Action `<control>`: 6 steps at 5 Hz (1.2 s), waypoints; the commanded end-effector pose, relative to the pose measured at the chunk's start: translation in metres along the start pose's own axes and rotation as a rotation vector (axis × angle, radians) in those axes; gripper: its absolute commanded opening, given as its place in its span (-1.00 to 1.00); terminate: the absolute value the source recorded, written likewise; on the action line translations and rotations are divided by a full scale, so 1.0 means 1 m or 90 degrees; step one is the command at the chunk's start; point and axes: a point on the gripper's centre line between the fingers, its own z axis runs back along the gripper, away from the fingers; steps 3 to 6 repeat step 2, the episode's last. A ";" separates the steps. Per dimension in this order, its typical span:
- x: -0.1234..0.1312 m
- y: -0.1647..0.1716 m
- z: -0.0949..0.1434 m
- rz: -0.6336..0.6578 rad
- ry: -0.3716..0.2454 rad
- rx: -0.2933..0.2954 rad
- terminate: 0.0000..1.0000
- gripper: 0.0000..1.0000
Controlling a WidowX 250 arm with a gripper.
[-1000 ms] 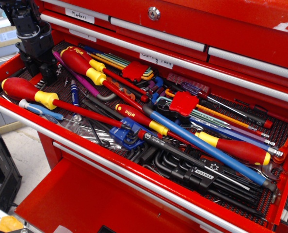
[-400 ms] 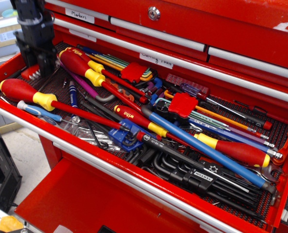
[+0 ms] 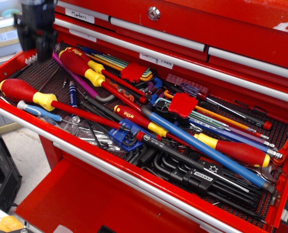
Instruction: Pick up bit holder
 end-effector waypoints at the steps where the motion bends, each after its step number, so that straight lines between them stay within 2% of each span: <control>1: -0.009 0.005 0.089 0.005 -0.084 0.115 -1.00 -1.00; 2: -0.012 0.013 0.098 -0.008 -0.099 0.110 1.00 -1.00; 6: -0.012 0.013 0.098 -0.008 -0.099 0.110 1.00 -1.00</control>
